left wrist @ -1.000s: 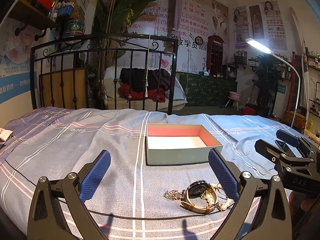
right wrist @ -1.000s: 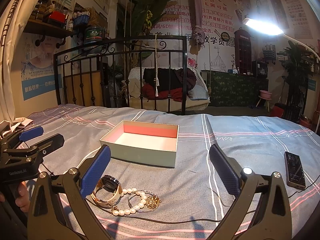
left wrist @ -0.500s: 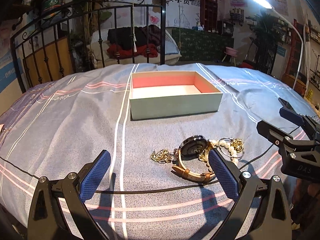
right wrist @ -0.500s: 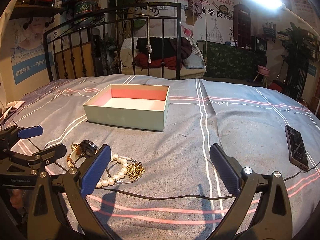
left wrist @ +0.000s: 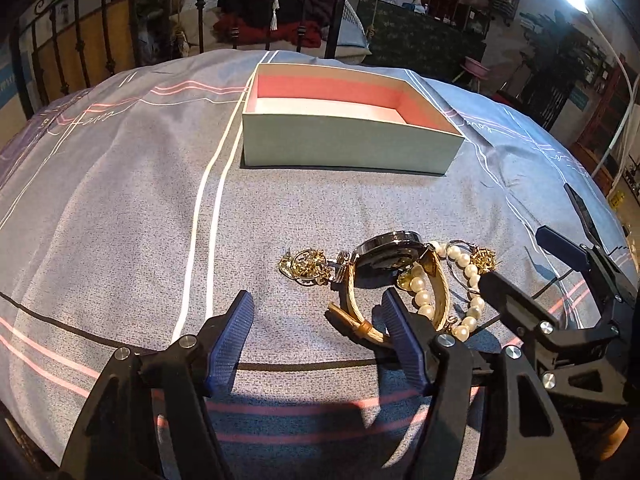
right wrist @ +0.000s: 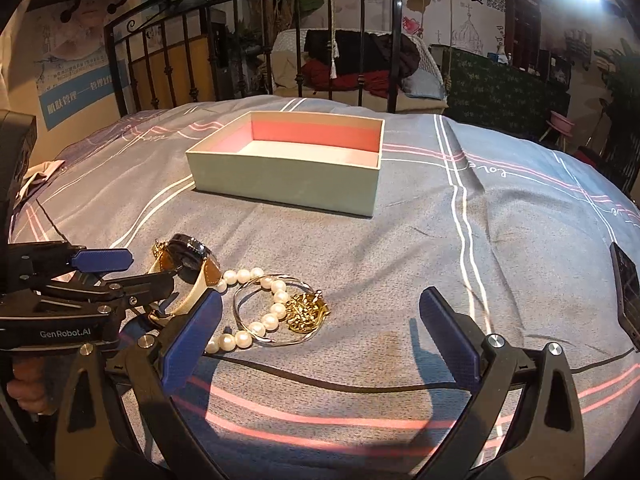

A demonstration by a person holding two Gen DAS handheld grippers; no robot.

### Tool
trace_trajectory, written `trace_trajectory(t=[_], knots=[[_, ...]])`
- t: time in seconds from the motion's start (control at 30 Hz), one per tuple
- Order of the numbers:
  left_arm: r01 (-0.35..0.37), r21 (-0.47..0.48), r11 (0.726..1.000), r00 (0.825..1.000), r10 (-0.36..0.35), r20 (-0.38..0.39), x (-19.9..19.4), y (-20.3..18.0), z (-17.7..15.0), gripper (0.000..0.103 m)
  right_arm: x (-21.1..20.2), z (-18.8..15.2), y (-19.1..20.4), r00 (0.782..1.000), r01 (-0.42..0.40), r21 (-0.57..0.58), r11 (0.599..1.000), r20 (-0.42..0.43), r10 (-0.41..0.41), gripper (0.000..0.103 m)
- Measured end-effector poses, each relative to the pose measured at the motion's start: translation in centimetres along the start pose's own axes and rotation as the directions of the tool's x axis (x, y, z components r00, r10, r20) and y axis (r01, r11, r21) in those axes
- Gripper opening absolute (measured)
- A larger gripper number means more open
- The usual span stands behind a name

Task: Organize jewelry
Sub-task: 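Lower the left tool onto the tan-strap watch and close on it, then close the right tool on the silver bangle and lift it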

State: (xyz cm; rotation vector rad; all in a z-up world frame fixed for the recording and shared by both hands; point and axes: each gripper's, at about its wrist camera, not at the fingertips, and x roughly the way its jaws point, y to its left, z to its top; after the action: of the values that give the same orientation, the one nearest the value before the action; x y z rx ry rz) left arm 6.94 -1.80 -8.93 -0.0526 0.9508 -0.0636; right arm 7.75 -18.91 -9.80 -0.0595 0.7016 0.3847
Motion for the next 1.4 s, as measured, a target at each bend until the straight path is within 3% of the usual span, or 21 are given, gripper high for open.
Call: trace_trajectory(t=[0.1,0.17,0.23,0.37,0.47,0.57,0.6,0.63,1.0,1.4], knots=[[-0.014,0.02,1.0,1.0,0.015,-0.015,0.2,-0.2,-0.1,0.053,0.9,0.0,0.4,0.999,-0.01,-0.011,1.0,-0.037,0.01,0.098],[-0.003,0.038,0.999,1.0,0.003,-0.018,0.3,-0.5,-0.1,0.032,1.3,-0.1,0.6,0.998,-0.017,-0.012,1.0,-0.057,0.016,0.097],[0.034,0.042,0.999,0.999,-0.033,-0.026,0.3,-0.7,-0.1,0.019,1.7,0.0,0.6,0.997,-0.031,-0.008,0.999,-0.076,0.03,0.098],[0.059,0.015,0.998,0.998,-0.059,-0.007,0.2,-0.2,0.1,0.012,2.5,0.2,0.5,0.992,-0.063,0.004,0.998,-0.112,0.063,0.098],[0.068,0.003,0.998,0.997,-0.068,0.027,-0.2,0.2,0.3,0.01,3.2,0.5,0.7,0.986,-0.094,0.0,0.996,-0.136,0.093,0.096],[0.063,0.009,0.998,0.996,-0.063,0.056,-0.7,0.1,0.6,0.01,3.5,0.7,1.1,0.985,-0.09,-0.022,0.996,-0.146,0.086,0.078],[0.064,0.009,0.998,0.996,-0.064,0.068,-1.0,0.1,0.6,0.01,3.5,0.7,1.1,0.986,-0.091,-0.024,0.996,-0.143,0.086,0.063],[0.059,0.011,0.998,0.996,-0.06,0.071,-1.1,0.1,0.7,0.01,3.4,0.7,1.0,0.986,-0.093,-0.019,0.995,-0.143,0.089,0.056],[0.071,0.034,0.997,0.989,-0.075,0.128,-2.7,-0.7,1.7,0.01,1.5,0.8,0.4,0.991,-0.108,0.005,0.994,-0.079,0.108,0.055],[0.057,0.047,0.997,0.972,-0.066,0.223,-4.5,-0.8,5.7,0.01,-0.6,4.8,0.1,0.995,-0.096,-0.024,0.995,0.029,0.096,0.055]])
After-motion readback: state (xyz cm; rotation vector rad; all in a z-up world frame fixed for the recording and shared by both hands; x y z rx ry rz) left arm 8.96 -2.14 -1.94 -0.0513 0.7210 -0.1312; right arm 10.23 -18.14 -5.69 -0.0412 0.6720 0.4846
